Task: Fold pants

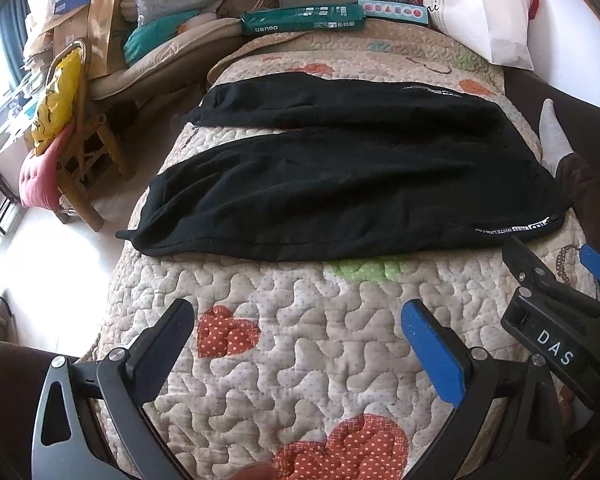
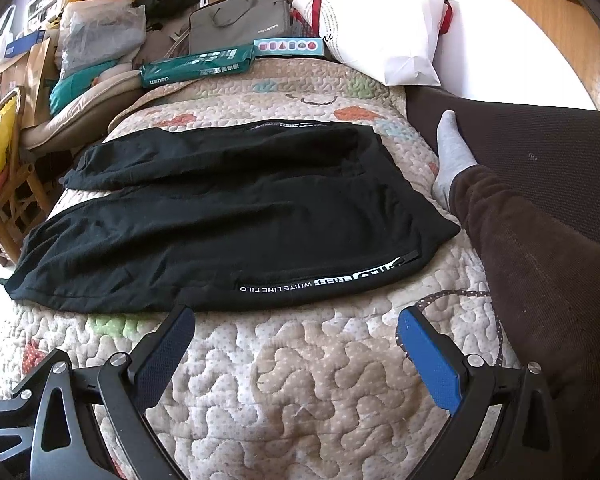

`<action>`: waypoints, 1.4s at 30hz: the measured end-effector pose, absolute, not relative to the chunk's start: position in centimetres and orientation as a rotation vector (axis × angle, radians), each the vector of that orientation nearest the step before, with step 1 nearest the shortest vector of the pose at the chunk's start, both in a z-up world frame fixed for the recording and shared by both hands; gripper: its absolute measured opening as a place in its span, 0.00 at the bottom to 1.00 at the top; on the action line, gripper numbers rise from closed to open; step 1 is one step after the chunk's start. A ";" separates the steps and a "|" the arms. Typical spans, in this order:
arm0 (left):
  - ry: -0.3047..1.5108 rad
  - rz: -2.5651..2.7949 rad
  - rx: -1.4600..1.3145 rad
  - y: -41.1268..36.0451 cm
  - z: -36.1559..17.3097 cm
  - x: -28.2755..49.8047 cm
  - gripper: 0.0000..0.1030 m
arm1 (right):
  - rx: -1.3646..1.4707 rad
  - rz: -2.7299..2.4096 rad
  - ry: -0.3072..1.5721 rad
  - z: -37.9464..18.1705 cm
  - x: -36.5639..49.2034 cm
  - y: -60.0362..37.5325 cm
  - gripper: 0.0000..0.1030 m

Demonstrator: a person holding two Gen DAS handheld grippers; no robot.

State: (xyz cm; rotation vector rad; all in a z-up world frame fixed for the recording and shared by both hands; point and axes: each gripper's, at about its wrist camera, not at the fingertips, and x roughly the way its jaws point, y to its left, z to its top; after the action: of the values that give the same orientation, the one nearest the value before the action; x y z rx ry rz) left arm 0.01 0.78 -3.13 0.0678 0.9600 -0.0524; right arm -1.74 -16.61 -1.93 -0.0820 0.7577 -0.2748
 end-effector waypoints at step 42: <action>0.992 -0.040 0.054 2.0 -5.1 0.3 1.00 | -0.108 -0.271 0.797 -3.0 -1.5 -16.1 1.00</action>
State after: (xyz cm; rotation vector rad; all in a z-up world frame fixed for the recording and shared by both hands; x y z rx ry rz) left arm 0.29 1.98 -5.15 0.0543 0.9920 -0.0396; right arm -1.48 -16.08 -3.02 -0.1076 0.7968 -0.2707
